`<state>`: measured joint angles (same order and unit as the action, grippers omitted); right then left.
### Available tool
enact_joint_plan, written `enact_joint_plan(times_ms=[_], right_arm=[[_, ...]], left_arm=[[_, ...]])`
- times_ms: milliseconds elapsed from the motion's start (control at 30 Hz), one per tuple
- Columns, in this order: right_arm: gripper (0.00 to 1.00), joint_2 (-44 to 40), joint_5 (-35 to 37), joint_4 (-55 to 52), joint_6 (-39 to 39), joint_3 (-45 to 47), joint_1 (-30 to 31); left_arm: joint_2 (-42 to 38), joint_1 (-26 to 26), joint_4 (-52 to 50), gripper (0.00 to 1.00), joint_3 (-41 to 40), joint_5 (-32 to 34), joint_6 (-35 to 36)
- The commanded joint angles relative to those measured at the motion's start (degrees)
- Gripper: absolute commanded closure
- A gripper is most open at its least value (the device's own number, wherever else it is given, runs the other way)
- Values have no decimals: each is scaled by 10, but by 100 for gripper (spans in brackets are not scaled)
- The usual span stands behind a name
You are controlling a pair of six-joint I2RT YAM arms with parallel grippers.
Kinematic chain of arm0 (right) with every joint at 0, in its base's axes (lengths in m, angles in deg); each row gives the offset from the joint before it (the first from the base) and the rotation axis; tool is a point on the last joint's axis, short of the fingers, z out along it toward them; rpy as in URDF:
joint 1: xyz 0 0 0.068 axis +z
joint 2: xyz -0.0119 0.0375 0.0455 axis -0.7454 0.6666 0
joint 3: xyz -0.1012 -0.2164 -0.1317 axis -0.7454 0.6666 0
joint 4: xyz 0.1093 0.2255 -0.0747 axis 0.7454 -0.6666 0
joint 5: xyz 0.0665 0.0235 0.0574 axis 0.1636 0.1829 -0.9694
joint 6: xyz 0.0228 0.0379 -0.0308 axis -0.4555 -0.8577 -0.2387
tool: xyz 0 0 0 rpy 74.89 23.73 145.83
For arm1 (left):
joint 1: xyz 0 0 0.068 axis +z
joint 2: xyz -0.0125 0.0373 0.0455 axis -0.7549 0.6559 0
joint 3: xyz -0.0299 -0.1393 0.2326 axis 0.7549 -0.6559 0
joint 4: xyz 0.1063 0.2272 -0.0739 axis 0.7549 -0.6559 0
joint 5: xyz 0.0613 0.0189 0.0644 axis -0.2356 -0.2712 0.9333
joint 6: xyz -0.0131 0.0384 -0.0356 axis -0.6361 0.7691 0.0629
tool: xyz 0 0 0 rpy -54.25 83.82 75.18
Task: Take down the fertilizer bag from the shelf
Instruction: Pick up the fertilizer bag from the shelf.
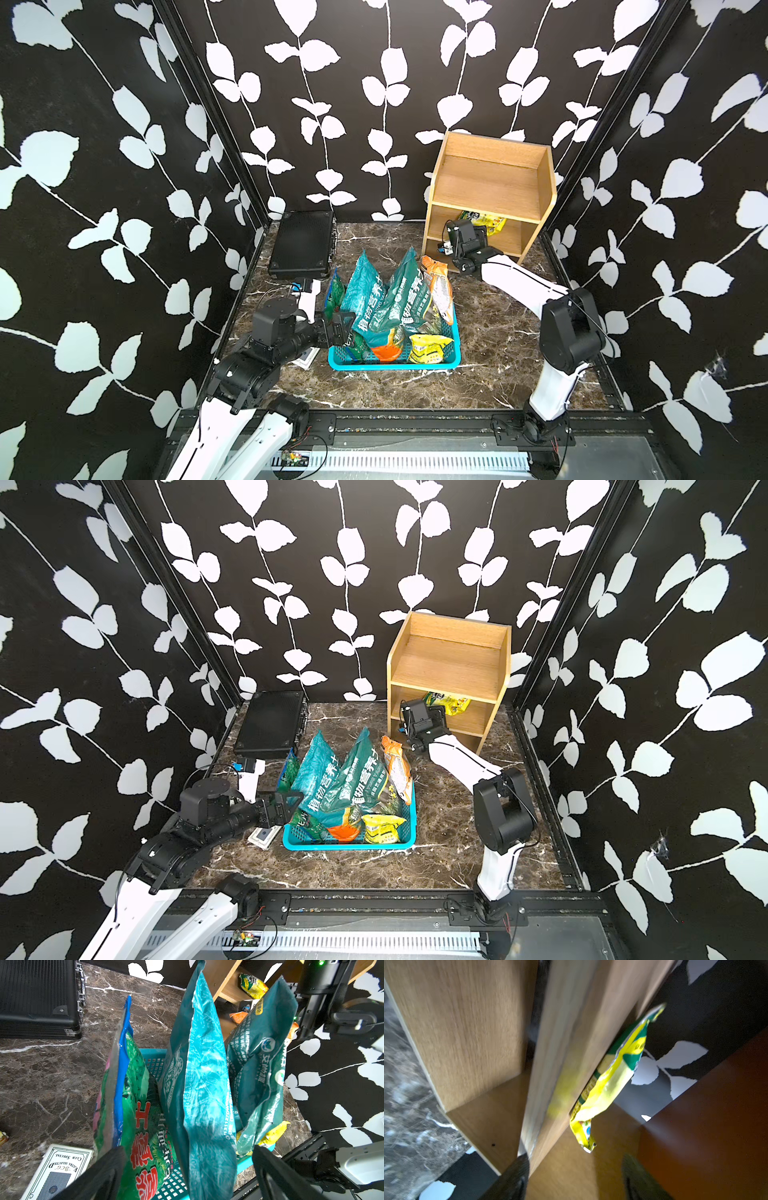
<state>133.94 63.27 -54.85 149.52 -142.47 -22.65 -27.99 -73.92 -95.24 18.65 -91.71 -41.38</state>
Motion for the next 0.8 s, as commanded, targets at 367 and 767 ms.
enact_joint_plan(times_ms=[367,767], right_arm=[[34,-79,-11,86,-40,70,-20],[45,2,-6,117,-45,47,-40]], left_arm=[[4,4,6,1,-11,7,2],[5,4,6,1,-9,5,2]])
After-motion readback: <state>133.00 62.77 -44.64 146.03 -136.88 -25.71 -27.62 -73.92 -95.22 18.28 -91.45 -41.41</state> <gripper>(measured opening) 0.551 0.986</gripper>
